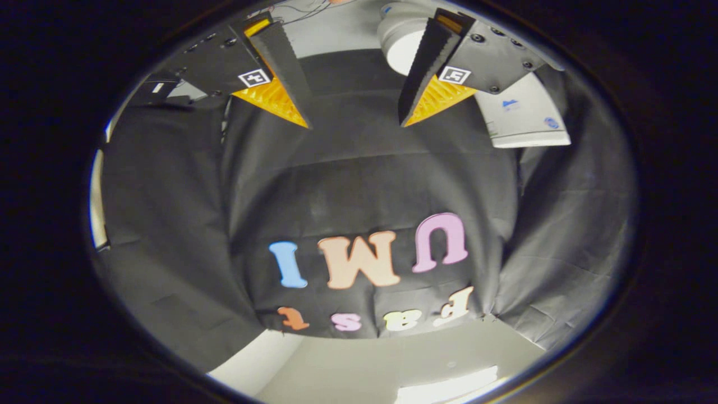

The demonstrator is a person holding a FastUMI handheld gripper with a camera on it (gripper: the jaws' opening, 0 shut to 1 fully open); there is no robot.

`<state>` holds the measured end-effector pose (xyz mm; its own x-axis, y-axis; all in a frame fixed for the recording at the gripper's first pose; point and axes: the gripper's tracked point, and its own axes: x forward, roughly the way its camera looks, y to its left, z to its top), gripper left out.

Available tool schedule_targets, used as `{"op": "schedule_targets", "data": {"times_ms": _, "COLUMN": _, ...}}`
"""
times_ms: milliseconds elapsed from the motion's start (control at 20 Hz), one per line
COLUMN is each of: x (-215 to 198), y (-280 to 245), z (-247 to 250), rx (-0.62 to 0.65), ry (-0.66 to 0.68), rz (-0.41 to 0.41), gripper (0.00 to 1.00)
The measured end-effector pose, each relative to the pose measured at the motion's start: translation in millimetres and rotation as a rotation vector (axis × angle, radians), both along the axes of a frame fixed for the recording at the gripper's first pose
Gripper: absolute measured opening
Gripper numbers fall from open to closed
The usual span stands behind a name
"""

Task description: Open the toilet lid.

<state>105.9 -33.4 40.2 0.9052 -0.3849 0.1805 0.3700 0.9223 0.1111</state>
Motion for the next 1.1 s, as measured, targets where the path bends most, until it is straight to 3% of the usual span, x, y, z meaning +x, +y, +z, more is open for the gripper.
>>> {"op": "schedule_targets", "data": {"times_ms": 200, "x": 1.1, "y": 20.6, "z": 12.2, "rx": 0.040, "ry": -0.068, "rz": -0.119, "gripper": 0.93}}
{"op": "schedule_targets", "data": {"times_ms": 600, "x": 14.9, "y": 69.0, "z": -27.1, "rx": 0.169, "ry": -0.044, "rz": -0.209, "gripper": 0.93}}
{"op": "schedule_targets", "data": {"times_ms": 700, "x": 21.2, "y": 80.2, "z": -35.2, "rx": 0.200, "ry": -0.038, "rz": -0.200, "gripper": 0.93}}
{"op": "schedule_targets", "data": {"times_ms": 1100, "x": 53.5, "y": 140.1, "z": -92.4, "rx": 0.393, "ry": 0.029, "rz": -0.010, "gripper": 0.93}}
